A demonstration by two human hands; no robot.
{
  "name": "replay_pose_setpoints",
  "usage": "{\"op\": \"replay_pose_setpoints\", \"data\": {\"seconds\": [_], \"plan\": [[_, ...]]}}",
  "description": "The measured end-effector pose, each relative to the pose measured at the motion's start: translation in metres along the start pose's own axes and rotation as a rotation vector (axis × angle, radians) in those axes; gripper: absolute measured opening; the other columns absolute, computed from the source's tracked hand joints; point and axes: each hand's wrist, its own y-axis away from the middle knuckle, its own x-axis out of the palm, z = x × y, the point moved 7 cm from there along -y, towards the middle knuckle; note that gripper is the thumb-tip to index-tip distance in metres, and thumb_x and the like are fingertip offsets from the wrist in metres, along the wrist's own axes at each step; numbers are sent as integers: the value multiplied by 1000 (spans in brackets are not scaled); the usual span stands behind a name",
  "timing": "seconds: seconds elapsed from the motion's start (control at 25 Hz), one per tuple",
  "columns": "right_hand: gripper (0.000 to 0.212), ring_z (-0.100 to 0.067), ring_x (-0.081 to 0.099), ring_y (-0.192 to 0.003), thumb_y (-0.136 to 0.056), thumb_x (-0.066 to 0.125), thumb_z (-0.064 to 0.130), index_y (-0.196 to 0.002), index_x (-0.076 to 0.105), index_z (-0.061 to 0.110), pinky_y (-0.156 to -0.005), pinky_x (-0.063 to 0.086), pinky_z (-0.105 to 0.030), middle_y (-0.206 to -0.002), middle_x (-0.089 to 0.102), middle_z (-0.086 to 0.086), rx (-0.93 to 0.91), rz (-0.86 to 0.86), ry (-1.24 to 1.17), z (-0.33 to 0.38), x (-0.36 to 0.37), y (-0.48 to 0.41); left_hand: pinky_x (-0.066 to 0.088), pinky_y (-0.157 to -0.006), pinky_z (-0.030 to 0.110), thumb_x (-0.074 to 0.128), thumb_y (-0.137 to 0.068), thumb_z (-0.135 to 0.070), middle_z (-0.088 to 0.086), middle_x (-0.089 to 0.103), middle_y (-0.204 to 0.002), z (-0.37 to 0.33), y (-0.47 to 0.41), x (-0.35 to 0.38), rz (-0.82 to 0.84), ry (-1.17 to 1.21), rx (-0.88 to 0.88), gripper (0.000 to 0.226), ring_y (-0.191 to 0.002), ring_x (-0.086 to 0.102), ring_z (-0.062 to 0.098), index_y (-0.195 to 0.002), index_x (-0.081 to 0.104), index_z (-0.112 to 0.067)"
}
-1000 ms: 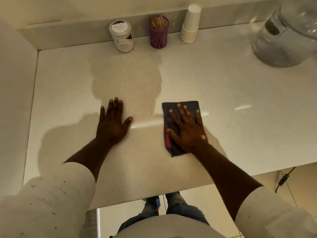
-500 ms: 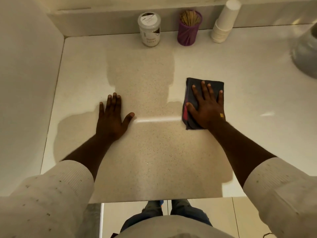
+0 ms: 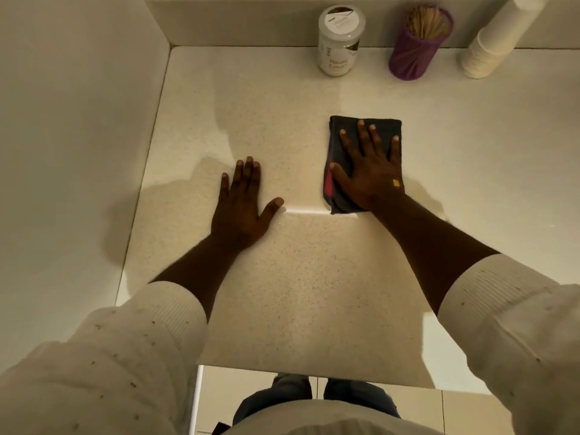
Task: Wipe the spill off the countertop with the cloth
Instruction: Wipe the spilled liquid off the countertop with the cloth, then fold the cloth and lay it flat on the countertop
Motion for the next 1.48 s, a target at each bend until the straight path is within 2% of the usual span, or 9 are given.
{"op": "replay_pose_setpoints", "data": {"seconds": [0.12, 0.36, 0.56, 0.76, 0.96, 1.04, 1.16, 1.24, 1.48], "plan": [[75, -30, 10, -159, -99, 22, 70, -164, 10, 35, -124, 3, -65, -173, 11, -8, -46, 12, -12, 44, 9, -5, 7, -127, 53, 15, -99, -65, 10, 1, -171, -2, 1, -3, -27, 24, 15, 84, -158, -1, 25, -161, 0, -10], [77, -29, 9, -159, -99, 20, 72, -164, 17, 29, -123, 4, -64, -173, 13, -9, -178, -9, -34, 132, 22, 44, -2, -128, 50, 30, -104, -46, 12, -3, -170, 4, 3, -17, -83, 299, -36, 75, -157, -6, 27, -160, 0, -7], [81, -28, 10, -159, -100, 22, 69, -164, 16, 22, -125, 4, -61, -171, 19, -10, -241, -24, -94, 158, 30, 112, -4, -128, 49, 25, -104, -47, 13, -2, -170, -11, 22, -15, -56, 259, 25, 74, -157, -7, 27, -160, 0, -7], [79, -26, 7, -159, -99, 23, 70, -165, 14, 27, -125, 5, -61, -173, 14, -7, -177, -22, -51, 122, 27, 154, 0, -128, 49, 24, -103, -45, 14, 3, -170, -59, 50, -4, -35, 150, 201, 71, -157, -4, 26, -160, 6, -5], [75, -28, 18, -158, -100, 29, 69, -163, 27, 27, -124, 10, -62, -169, 26, -10, -105, -144, -21, 53, 9, 187, 6, -127, 52, 24, -102, -47, 13, 8, -170, -123, 64, 10, -7, 105, 358, 72, -158, 2, 27, -160, 12, -6], [75, -26, 13, -159, -100, 27, 69, -164, 21, 30, -125, 7, -60, -171, 20, -8, -43, -96, 15, 20, 5, 194, 6, -127, 52, 26, -102, -48, 13, 9, -170, -147, 65, 11, 0, 103, 409, 72, -158, 3, 27, -160, 13, -8], [78, -22, -2, -160, -97, 17, 74, -164, 2, 36, -126, -3, -59, -174, 2, -2, 57, 42, 13, -20, 4, 196, 7, -127, 53, 24, -103, -51, 11, 9, -170, -177, 61, 11, 6, 73, 453, 72, -158, 3, 27, -161, 13, -10], [79, -21, -8, -159, -96, 15, 76, -163, -5, 39, -126, -5, -59, -174, -4, 0, 76, 62, 0, -42, -3, 196, 7, -127, 52, 27, -104, -50, 10, 9, -170, -197, 56, 9, -10, 56, 470, 70, -158, 3, 26, -161, 12, -11], [79, -20, -10, -159, -97, 13, 78, -163, -7, 40, -125, -11, -56, -174, -6, 0, 66, 84, -21, -105, -19, 192, 1, -128, 47, 29, -106, -49, 6, 8, -170, -258, 35, 15, 26, 13, 436, 68, -157, -1, 20, -161, 12, -13]]}}
